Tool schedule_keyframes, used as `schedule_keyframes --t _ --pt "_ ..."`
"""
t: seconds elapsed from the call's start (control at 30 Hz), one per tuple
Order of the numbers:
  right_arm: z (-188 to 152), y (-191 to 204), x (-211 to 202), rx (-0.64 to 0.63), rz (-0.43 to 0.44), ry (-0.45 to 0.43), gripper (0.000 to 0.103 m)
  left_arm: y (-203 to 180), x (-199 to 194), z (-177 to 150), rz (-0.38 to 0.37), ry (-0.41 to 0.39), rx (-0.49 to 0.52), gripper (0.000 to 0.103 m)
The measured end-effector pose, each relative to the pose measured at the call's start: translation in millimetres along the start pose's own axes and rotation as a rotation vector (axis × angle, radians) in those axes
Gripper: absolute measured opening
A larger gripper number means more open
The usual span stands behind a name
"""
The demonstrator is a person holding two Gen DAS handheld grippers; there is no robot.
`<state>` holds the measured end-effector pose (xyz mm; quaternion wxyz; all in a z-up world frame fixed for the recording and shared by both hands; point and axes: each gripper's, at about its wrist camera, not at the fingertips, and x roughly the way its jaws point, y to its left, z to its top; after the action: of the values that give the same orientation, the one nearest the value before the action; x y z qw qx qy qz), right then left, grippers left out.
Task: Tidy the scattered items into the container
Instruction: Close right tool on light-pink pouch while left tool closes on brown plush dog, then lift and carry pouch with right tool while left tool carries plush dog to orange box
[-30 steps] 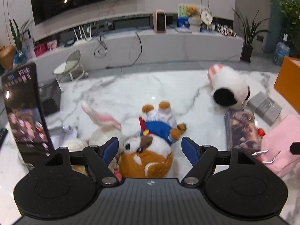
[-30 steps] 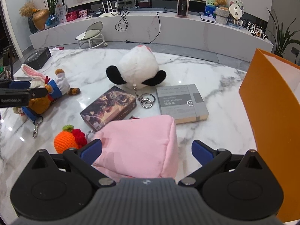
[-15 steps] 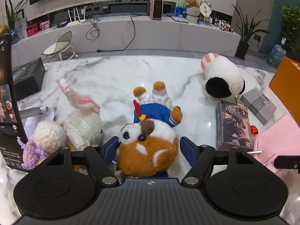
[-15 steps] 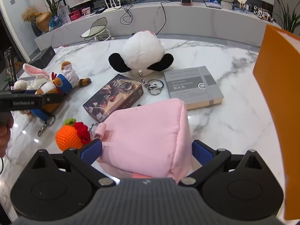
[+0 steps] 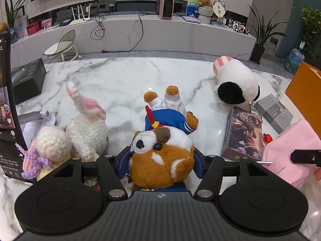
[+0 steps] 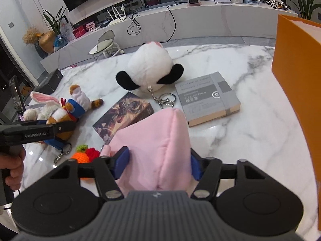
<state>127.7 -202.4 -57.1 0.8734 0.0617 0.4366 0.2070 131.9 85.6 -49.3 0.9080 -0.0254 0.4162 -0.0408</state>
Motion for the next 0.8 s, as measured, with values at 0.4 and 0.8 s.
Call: schedule_keyframes --t 0.4,0.8 --pt "11.6 -5.4 -23.8 0.014 0.036 -0.088 0.039 -5.2 -8.3 2.9 -0.046 -0.018 -0.046 0.067" --pt "29.8 -15.4 -63.4 0.048 0.031 -0.235 0.038 -5.6 -31.1 8.3 -0.04 -0.08 -0.073 0.067"
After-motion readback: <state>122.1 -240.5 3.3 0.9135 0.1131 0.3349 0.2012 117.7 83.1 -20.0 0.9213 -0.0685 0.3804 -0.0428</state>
